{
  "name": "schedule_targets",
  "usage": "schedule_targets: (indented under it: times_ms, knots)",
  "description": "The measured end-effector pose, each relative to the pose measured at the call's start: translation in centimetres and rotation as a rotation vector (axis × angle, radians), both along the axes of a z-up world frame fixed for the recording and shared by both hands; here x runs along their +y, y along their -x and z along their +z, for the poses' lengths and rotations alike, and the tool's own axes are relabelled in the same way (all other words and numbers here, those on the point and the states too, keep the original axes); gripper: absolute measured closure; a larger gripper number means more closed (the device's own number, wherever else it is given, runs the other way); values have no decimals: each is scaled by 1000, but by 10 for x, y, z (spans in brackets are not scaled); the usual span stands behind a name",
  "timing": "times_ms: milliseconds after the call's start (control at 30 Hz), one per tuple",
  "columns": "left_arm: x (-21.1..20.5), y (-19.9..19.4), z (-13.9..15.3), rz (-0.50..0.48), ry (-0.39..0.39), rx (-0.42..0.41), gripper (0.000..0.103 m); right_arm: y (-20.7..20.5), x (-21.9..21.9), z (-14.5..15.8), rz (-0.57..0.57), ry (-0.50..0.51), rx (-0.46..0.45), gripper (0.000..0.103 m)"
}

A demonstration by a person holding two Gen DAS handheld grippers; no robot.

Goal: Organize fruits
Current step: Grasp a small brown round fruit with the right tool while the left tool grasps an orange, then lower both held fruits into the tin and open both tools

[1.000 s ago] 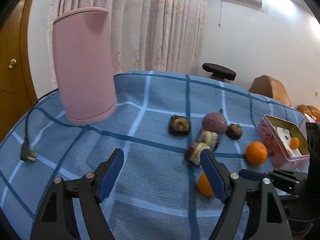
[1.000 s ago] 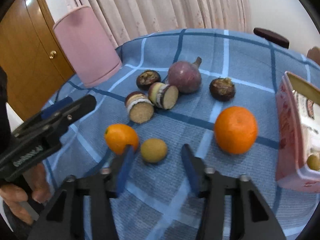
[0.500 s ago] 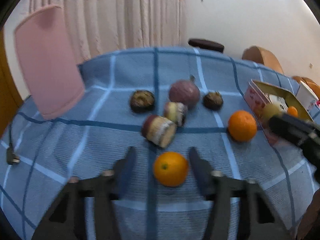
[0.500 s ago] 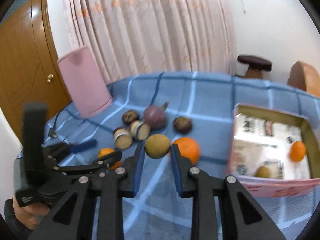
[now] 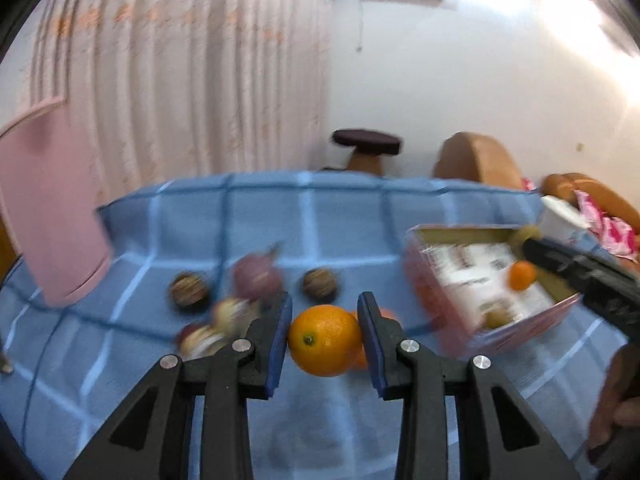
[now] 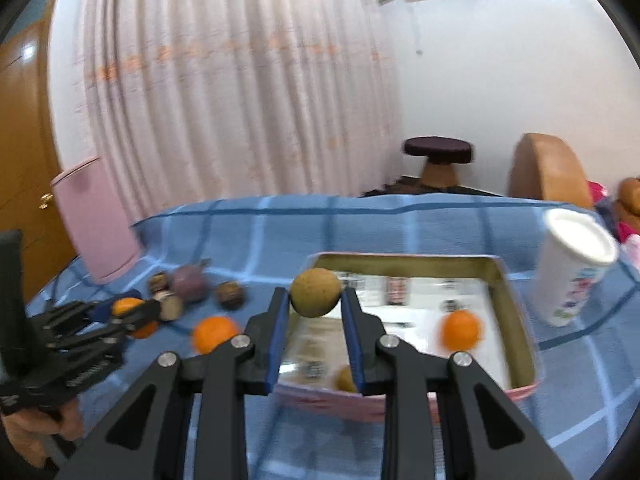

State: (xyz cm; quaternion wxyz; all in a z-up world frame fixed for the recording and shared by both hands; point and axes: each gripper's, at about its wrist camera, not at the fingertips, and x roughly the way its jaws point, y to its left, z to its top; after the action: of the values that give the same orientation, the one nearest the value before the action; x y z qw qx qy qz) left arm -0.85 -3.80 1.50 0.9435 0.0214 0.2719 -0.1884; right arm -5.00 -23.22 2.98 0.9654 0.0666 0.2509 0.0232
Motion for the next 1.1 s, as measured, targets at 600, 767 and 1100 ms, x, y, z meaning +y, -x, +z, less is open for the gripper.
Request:
schedule_targets:
  times_ms: [600,767,1100]
  knots:
    - [-126,-8,-1,-207,-39,19,44,-13,-76,-13,-114,-133,55,55]
    - [-105,-10,8,-144,23,-1,27,7,-86,0,-220,-120,-55,44]
    - [-79,-19,2,-27,24,12,27,27,-101,2,-375,-141,-124,28]
